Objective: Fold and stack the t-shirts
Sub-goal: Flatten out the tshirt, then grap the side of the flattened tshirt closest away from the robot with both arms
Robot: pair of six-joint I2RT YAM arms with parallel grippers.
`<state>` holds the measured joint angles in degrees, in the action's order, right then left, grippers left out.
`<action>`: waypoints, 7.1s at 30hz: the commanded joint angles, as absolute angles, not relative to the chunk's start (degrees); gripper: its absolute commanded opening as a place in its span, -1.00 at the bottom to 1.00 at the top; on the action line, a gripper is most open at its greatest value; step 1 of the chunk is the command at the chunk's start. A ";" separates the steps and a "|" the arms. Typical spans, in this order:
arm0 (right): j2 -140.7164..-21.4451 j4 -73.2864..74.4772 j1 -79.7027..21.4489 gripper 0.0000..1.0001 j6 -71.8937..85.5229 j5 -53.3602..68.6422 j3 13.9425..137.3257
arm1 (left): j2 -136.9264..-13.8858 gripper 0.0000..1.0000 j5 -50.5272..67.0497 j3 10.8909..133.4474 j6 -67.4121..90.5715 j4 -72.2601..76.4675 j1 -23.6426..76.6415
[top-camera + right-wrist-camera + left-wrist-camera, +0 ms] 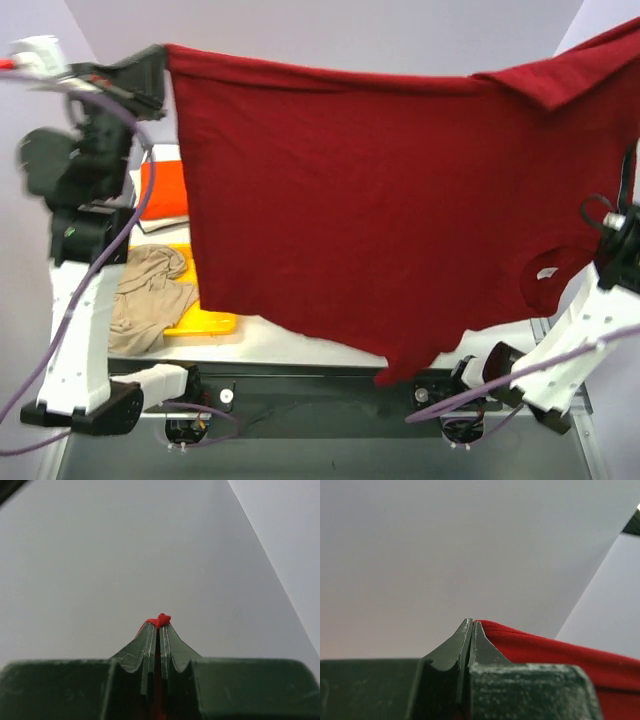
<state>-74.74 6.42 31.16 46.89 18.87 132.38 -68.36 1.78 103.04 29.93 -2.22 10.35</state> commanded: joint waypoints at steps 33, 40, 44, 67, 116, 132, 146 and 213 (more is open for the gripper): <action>-78.49 29.44 9.76 0.69 30.85 10.63 65.67 | -101.69 0.28 8.79 78.67 32.43 -21.53 23.55; -79.45 28.04 9.40 0.68 31.82 11.78 55.29 | -102.74 0.27 11.60 72.42 32.61 -20.04 23.47; -83.22 27.16 9.84 0.68 31.73 12.30 54.84 | -107.47 0.28 12.39 73.30 32.34 -20.92 23.03; -115.21 31.19 11.60 0.58 31.73 6.33 78.73 | -128.22 0.28 13.53 95.52 28.48 -28.47 21.10; -93.95 29.62 8.53 0.59 28.21 16.88 58.19 | -119.53 0.29 14.94 87.27 33.31 -23.82 20.48; -109.94 29.27 8.61 0.58 32.69 15.38 70.13 | -133.94 0.29 19.07 104.23 30.15 -28.56 17.49; -123.84 35.06 8.26 0.58 34.80 16.70 91.57 | -150.90 0.29 22.59 138.15 26.45 -38.05 15.64; -77.28 38.49 9.66 0.59 29.80 20.75 55.38 | -117.77 -0.53 2.02 80.60 24.35 -26.10 14.85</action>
